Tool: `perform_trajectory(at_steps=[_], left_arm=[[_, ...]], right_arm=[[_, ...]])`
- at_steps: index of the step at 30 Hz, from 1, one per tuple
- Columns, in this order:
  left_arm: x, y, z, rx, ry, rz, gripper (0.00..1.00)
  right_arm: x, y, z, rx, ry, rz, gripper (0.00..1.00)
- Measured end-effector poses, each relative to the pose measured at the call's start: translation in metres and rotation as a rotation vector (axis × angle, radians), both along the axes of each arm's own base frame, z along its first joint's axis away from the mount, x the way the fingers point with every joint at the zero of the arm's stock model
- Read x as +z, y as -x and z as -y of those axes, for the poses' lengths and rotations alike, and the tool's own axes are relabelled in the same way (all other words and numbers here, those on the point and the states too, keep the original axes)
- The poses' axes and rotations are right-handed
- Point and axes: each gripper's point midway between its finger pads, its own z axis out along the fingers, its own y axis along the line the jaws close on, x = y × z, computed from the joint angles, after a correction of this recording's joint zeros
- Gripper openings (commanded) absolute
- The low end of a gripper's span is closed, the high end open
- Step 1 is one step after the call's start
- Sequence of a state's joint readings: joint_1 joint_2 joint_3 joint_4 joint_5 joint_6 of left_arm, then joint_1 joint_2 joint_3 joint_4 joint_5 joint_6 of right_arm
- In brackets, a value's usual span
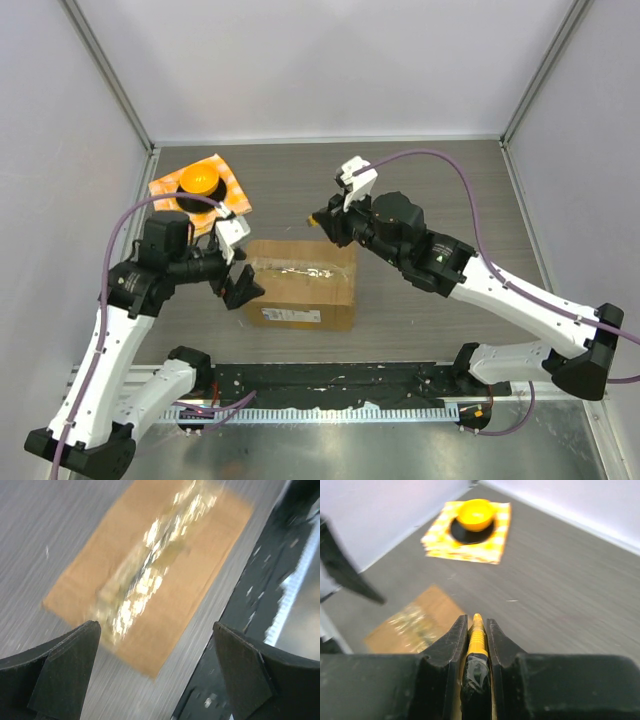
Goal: Unpack the express box
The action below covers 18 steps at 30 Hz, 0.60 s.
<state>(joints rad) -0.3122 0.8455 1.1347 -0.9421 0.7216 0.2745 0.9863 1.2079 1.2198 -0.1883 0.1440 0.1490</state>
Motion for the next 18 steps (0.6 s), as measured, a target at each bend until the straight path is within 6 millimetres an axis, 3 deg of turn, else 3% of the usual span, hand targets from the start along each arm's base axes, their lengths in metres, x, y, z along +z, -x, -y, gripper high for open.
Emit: perform_trajectory(at_steps=[4, 8, 13, 18], left_arm=[[-0.049, 0.005, -0.032, 0.002, -0.223, 0.040, 1.00], [-0.073, 0.014, -0.047, -0.045, -0.336, 0.023, 1.00], [-0.093, 0.011, -0.058, -0.051, -0.418, 0.011, 1.00], [-0.121, 0.003, -0.071, -0.008, -0.492, 0.001, 1.00]], right_arm=[[-0.005, -0.029, 0.023, -0.178, 0.072, 0.081, 0.01], [-0.020, -0.054, 0.033, -0.310, 0.172, 0.139, 0.01], [-0.058, -0.076, 0.033, -0.386, 0.293, 0.157, 0.01], [-0.105, -0.083, 0.037, -0.408, 0.398, 0.137, 0.01]])
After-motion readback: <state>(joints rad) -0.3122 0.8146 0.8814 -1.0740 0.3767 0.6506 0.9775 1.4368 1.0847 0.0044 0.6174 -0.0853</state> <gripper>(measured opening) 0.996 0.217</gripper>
